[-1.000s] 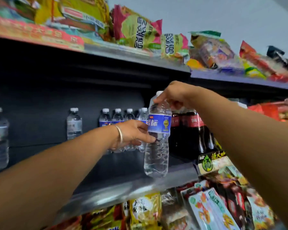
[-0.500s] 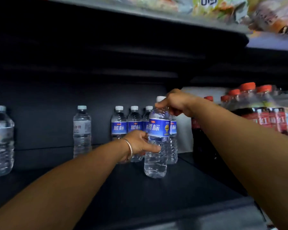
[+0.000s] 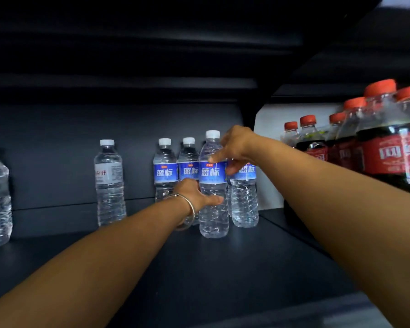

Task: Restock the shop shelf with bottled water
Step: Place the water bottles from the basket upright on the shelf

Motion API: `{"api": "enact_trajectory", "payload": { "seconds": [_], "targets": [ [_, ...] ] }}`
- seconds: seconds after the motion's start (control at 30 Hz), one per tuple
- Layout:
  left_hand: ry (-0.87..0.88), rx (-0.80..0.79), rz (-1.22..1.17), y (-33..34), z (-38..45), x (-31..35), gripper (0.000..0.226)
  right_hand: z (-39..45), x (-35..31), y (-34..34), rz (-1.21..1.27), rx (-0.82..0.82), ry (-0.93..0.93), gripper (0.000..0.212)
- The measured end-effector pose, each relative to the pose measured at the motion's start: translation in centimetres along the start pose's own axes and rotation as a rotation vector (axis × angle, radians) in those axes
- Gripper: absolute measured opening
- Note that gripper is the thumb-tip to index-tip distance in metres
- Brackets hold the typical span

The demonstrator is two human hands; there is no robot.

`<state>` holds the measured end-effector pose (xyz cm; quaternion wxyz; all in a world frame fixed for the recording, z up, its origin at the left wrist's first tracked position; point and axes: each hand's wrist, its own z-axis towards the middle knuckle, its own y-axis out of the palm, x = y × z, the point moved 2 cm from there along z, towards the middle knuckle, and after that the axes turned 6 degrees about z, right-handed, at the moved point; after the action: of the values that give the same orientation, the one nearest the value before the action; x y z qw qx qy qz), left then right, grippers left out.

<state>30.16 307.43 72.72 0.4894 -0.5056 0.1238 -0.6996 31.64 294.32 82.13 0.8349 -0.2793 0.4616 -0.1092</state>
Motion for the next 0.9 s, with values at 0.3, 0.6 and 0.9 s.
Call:
{"api": "enact_trajectory", "payload": {
  "seconds": [0.3,0.6,0.9],
  "targets": [
    [-0.046,0.051,0.158,1.2,1.1,1.2,0.057,2.4,2.3,-0.1,-0.142,0.124,0.068,0.017],
    [-0.081,0.089,0.137,2.9,1.5,2.1,0.075,1.1,4.9,-0.5,-0.221,-0.030,0.186,0.013],
    [-0.100,0.015,0.198,2.6,0.7,2.6,0.086,0.2,5.6,0.0,-0.164,0.007,0.141,0.014]
  ]
}}
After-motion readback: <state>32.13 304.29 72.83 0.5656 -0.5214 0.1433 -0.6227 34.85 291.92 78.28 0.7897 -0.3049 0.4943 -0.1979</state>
